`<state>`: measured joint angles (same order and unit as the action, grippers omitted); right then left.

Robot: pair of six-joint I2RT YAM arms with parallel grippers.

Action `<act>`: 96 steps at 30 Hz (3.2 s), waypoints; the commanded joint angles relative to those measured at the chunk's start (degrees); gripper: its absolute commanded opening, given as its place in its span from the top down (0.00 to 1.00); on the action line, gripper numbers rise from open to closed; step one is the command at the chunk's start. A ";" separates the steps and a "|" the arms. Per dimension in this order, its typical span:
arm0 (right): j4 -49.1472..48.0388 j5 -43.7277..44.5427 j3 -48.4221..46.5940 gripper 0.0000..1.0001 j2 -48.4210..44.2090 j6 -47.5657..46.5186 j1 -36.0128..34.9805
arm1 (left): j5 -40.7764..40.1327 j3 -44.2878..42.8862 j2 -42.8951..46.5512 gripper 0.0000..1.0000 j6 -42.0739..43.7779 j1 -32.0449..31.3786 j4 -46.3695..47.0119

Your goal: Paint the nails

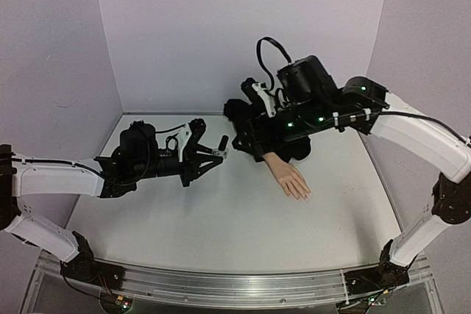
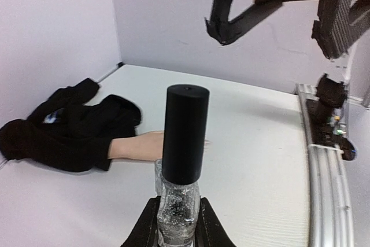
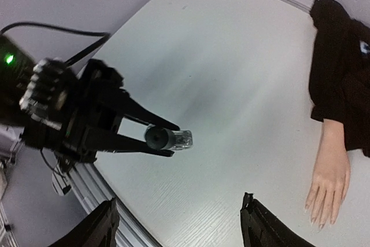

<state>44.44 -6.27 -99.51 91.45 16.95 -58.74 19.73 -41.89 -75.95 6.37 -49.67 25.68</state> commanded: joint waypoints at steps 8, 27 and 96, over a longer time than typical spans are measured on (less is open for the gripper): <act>-12.20 -47.82 8.12 0.43 -5.65 -37.32 9.59 | 31.96 -4.73 3.51 1.00 -8.15 0.69 1.34; -18.45 -56.61 5.09 0.61 3.06 -34.78 9.57 | 34.64 -8.64 -0.56 1.00 -7.85 2.01 1.90; -25.18 -34.72 11.20 0.32 -2.63 -19.94 15.28 | 19.24 -11.75 -4.75 1.00 -9.30 7.37 5.39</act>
<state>18.62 -24.36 -88.62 91.94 7.46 -45.55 26.60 -50.56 -82.85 0.22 -42.49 35.41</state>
